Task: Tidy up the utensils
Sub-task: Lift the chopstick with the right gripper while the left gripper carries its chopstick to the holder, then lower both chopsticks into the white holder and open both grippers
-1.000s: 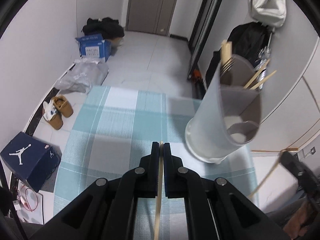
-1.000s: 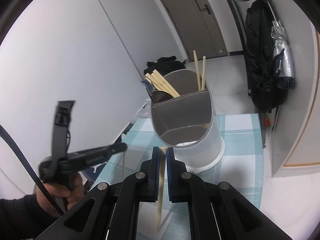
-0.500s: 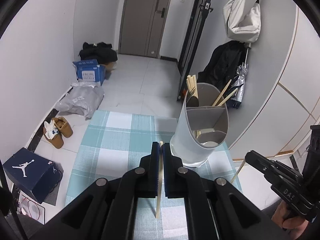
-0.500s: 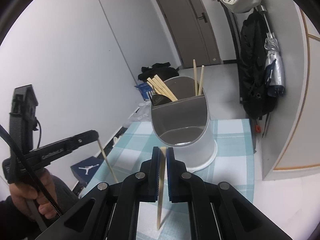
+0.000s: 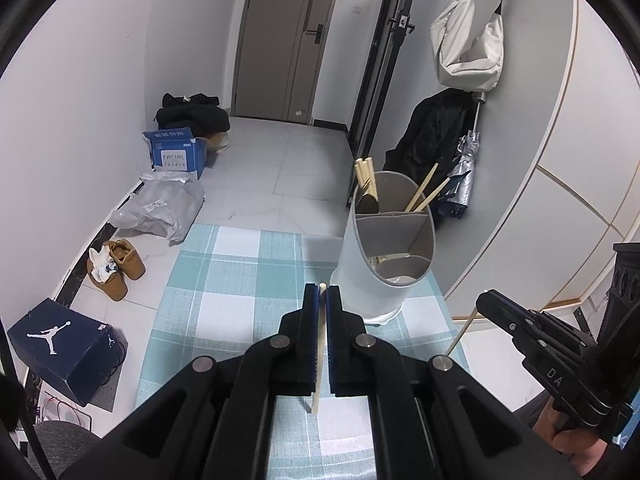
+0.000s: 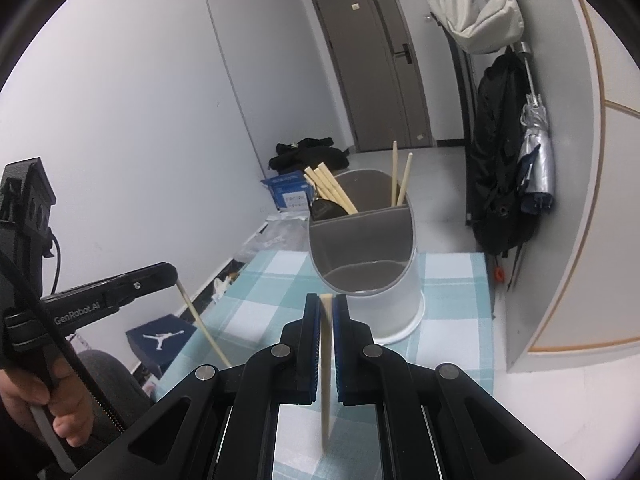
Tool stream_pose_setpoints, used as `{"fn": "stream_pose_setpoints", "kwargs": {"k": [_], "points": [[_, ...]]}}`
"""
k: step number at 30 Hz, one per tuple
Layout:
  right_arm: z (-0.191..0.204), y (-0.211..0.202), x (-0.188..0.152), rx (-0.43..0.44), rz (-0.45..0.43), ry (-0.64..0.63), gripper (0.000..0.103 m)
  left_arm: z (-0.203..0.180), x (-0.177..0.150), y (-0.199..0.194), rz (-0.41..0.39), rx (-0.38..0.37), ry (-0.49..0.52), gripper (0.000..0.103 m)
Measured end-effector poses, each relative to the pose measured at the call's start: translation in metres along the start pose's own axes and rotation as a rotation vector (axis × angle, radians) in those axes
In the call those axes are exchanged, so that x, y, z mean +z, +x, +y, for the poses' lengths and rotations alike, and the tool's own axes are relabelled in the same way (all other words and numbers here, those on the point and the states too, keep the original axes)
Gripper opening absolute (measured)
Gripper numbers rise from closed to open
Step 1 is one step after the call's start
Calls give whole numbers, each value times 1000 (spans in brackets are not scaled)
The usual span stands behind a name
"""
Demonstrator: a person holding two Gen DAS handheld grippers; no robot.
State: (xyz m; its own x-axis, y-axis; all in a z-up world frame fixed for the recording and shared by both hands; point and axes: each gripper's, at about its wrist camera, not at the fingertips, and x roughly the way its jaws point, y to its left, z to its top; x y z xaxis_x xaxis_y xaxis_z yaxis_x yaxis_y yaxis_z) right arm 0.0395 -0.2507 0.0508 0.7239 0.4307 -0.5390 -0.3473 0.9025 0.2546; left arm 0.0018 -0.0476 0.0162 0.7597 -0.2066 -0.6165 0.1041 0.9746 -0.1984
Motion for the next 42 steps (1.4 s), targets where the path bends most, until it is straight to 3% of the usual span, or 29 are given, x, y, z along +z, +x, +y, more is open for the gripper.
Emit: {"fn": "stream_pose_setpoints", "kwargs": {"k": [14,23,42], "points": [[-12,-22,8,-26,-63,22,5,-20,17,-20,-29,-52,30,0],[-30,-30,25,-20,-93,53,5,-42,45,-24,-55,-110,22,0],[-44,-32,139,-11,-192,-1,5,-50,144,-5,-168,-185,-50,0]]}}
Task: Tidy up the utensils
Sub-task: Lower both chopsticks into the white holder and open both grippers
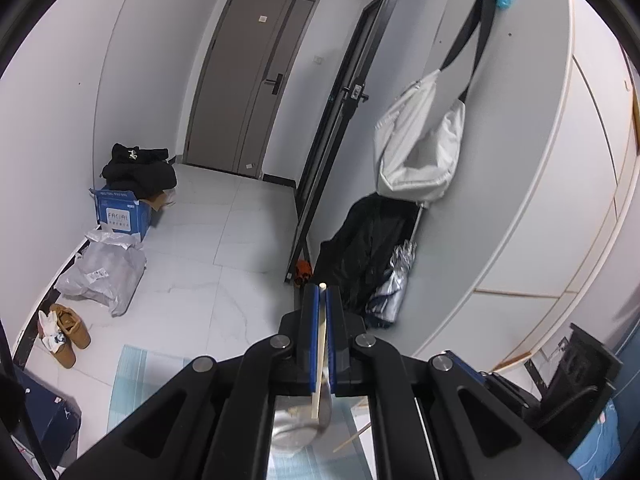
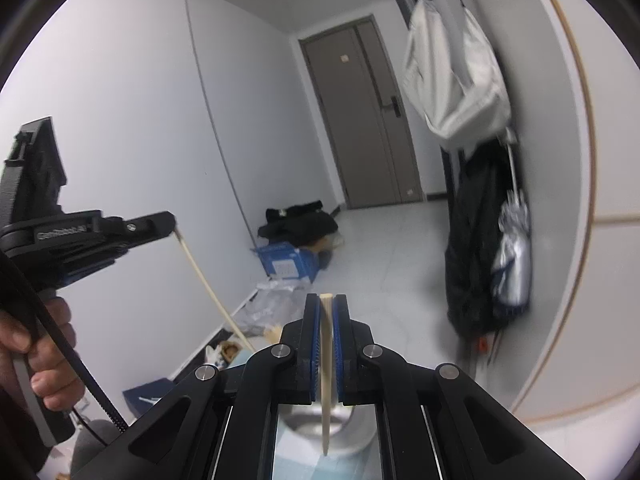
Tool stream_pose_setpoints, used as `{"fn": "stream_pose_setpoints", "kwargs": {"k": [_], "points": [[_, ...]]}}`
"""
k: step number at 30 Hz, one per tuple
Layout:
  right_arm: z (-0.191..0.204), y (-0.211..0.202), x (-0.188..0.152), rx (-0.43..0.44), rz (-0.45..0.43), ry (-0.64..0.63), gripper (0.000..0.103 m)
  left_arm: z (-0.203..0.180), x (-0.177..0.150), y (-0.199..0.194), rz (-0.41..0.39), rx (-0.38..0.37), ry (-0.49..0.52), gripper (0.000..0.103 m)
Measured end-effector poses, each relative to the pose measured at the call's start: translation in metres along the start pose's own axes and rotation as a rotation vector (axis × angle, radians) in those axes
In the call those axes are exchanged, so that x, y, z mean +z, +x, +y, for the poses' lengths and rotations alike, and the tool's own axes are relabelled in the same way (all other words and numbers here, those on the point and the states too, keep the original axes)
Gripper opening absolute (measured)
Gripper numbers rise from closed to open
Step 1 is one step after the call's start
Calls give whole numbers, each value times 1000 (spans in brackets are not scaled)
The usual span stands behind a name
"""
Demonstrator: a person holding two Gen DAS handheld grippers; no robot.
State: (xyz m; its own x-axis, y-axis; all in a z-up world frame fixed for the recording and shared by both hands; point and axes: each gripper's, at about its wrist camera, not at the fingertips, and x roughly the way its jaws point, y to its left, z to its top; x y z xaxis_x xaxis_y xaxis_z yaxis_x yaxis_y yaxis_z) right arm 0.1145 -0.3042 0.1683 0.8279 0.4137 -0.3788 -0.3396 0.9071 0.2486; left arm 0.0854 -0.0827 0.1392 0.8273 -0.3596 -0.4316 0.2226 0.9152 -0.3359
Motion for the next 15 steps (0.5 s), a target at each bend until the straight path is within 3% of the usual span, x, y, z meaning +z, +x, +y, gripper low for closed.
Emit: {"fn": "stream_pose_setpoints", "kwargs": {"k": [8,15], "points": [[-4,30,50,5,-78,-26,5,9,13,37,29,29,-16,0],[-6,70,66,16,-82,-21,5,21,6,62,81,51,-30,0]]}}
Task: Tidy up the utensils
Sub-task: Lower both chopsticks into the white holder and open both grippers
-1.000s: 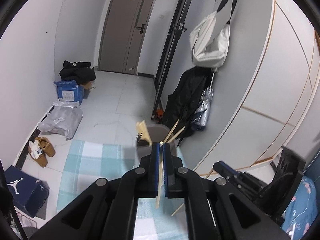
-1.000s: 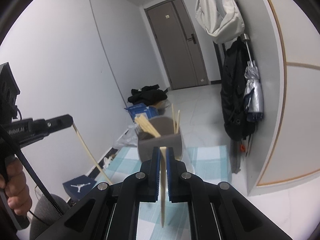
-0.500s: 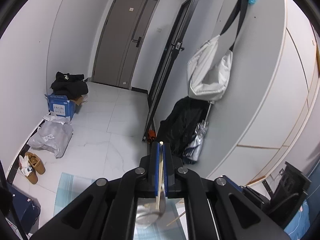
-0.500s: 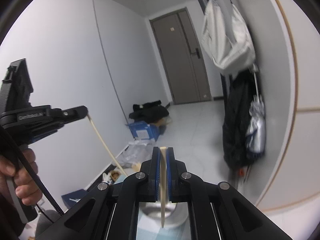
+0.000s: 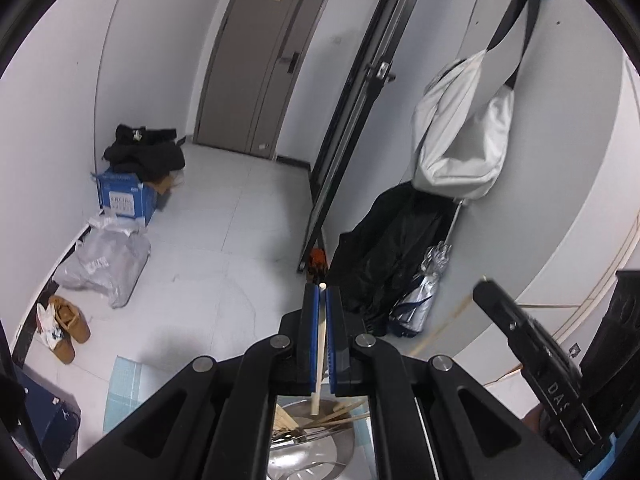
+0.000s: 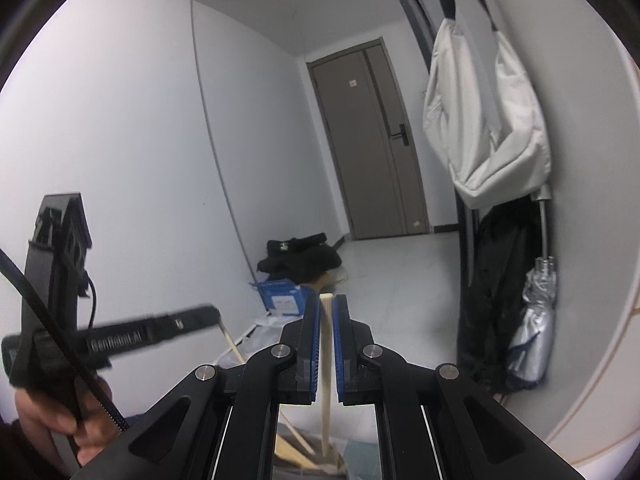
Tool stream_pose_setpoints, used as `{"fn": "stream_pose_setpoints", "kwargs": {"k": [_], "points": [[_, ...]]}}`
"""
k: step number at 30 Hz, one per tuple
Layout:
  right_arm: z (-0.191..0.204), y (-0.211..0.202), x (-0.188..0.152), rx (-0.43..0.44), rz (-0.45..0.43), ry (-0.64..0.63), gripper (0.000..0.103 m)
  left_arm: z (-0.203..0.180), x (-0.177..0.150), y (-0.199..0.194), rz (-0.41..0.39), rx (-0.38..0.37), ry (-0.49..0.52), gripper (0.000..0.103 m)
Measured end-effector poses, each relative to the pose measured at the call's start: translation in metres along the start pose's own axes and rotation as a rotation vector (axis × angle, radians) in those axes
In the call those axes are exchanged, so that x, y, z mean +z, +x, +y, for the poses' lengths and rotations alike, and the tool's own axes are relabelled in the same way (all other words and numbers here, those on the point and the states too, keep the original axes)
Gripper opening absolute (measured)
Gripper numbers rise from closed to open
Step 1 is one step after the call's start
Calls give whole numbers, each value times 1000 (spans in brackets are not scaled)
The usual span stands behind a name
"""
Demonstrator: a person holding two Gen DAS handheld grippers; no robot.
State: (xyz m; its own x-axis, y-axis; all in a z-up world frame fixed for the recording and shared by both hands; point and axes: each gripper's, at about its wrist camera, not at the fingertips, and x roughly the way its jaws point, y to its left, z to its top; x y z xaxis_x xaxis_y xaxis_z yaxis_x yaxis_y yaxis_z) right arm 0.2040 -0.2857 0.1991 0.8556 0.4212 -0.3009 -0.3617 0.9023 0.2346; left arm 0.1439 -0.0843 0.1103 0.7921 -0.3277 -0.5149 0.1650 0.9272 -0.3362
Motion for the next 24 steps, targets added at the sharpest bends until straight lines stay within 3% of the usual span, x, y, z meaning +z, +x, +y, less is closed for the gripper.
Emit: {"fn": "stream_pose_setpoints", "kwargs": {"k": [16,24], "points": [[11,38,-44,59,71,-132,5,14,-16,21,95,9,-2,0],[19,45,-68,69,122,-215,6,10,-21,21,95,-13,25,0]]}}
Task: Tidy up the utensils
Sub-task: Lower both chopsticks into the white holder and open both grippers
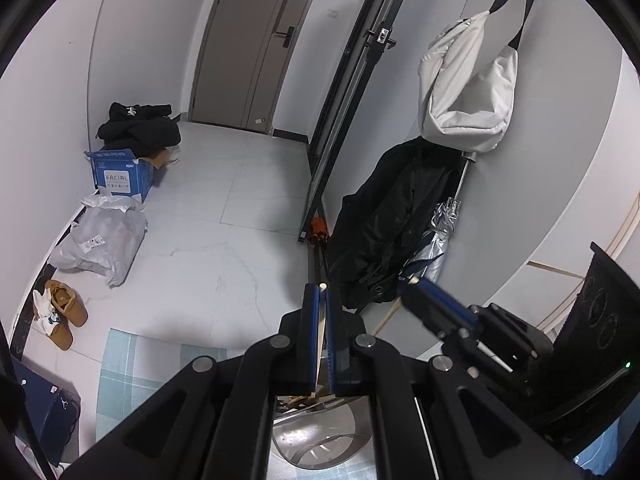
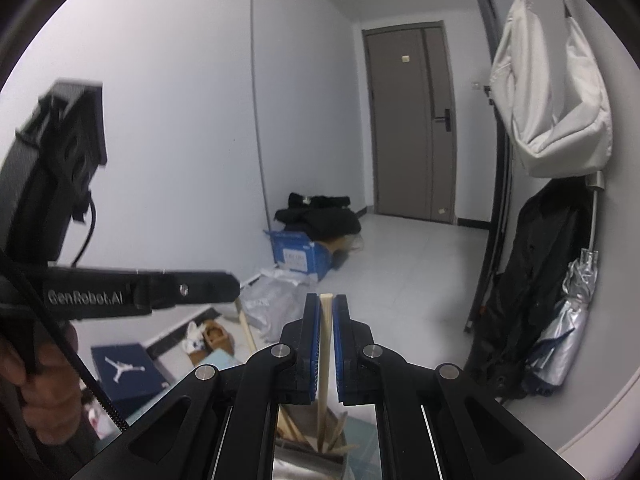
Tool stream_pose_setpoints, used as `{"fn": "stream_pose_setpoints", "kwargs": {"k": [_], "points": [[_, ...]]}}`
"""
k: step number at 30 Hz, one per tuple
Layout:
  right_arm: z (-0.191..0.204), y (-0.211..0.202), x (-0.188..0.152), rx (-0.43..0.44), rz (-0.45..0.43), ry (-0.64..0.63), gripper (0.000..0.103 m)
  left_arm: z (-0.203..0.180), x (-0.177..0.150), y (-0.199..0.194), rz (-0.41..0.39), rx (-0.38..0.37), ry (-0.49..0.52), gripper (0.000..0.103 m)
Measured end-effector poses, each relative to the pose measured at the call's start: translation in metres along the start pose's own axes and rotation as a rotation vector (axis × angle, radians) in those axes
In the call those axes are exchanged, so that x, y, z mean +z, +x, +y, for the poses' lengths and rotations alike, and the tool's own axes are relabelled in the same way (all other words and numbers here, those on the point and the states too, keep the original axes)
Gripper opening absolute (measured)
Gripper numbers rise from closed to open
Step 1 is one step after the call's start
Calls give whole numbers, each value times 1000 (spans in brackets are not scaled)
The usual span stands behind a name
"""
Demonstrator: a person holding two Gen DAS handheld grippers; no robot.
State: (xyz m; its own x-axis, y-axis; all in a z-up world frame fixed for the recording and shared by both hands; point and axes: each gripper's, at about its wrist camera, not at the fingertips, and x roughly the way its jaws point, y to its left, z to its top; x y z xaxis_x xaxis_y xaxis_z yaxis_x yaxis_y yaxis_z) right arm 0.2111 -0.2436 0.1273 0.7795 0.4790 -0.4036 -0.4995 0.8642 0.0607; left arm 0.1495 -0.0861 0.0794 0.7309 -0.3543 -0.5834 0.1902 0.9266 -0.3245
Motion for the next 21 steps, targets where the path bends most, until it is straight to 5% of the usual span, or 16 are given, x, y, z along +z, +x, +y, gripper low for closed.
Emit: {"fn": "stream_pose_setpoints", "kwargs": {"k": [21], "points": [[-2,22,-44,51,182,28,8,20,-21,30,146,-28,-5,0]]}}
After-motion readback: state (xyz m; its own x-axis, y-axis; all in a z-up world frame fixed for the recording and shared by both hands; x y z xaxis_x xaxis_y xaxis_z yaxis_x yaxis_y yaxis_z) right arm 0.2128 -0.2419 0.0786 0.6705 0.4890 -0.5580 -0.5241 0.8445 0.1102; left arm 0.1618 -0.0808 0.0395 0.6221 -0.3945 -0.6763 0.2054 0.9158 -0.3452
